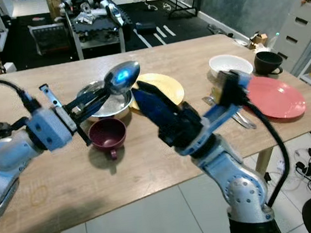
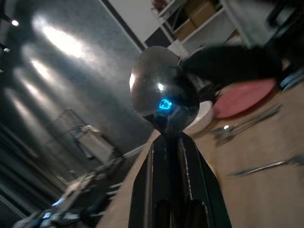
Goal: Setting the table
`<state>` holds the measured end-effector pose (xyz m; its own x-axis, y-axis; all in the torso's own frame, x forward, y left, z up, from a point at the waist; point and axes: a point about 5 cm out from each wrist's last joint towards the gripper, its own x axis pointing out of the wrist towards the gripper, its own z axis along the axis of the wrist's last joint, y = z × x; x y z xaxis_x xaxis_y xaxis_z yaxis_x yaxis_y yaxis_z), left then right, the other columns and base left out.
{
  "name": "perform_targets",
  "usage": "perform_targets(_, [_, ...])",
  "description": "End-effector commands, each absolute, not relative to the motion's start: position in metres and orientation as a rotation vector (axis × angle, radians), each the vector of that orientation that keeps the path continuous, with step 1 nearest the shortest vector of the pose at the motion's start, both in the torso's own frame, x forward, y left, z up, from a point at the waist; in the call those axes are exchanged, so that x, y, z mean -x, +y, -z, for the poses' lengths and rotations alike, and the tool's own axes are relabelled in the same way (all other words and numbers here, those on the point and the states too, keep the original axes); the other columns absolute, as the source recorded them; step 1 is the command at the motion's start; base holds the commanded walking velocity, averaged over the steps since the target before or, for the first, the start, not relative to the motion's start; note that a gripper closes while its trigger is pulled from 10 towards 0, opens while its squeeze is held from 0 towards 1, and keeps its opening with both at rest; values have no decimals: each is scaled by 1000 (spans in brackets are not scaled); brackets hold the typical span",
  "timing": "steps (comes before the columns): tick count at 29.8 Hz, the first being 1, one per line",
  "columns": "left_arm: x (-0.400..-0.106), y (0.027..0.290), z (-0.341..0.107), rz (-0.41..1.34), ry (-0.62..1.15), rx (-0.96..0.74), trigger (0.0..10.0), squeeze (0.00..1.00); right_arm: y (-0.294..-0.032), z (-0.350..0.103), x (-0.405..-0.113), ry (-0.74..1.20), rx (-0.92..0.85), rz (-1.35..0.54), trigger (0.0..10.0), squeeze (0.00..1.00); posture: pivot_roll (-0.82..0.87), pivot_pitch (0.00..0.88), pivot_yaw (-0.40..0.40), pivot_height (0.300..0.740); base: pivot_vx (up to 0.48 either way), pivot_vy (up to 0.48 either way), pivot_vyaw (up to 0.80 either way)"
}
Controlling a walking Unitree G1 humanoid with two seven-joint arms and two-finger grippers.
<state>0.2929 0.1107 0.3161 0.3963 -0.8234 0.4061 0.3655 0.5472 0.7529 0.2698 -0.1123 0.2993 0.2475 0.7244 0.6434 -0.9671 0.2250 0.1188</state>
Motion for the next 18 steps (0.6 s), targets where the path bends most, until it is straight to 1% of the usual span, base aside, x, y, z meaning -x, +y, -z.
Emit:
perform_targets(1, [-287, 105, -319, 846, -876, -610, 10000, 0, -113, -299, -272, -509, -502, -1213, 10000, 0, 127, 143, 64, 740, 0, 0, 0])
perform_targets(7, [-284, 106, -331, 783, -926, -618, 10000, 0, -118, -289, -278, -464, -459, -1175, 10000, 0, 130, 145, 62, 740, 0, 0, 0])
perform_targets(11, [-284, 112, -339, 733, -926, -617, 10000, 0, -121, -284, -277, -438, -436, -1195, 10000, 0, 130, 145, 62, 740, 0, 0, 0])
perform_targets(15, [-279, 111, -338, 782, -900, -620, 10000, 0, -126, -281, -278, -429, -424, -1191, 10000, 0, 131, 146, 60, 740, 0, 0, 0])
perform_targets(16, [-275, 109, -329, 867, -840, -617, 10000, 0, -129, -283, -280, -437, -425, -1183, 10000, 0, 133, 147, 61, 740, 0, 0, 0])
perform_targets(17, [-275, 109, -329, 867, -840, -617, 10000, 0, -129, -283, -280, -437, -425, -1183, 10000, 0, 133, 147, 61, 740, 0, 0, 0])
perform_targets(18, [-273, 107, -323, 923, -794, -616, 10000, 0, -130, -285, -281, -447, -427, -1182, 10000, 0, 133, 147, 61, 740, 0, 0, 0])
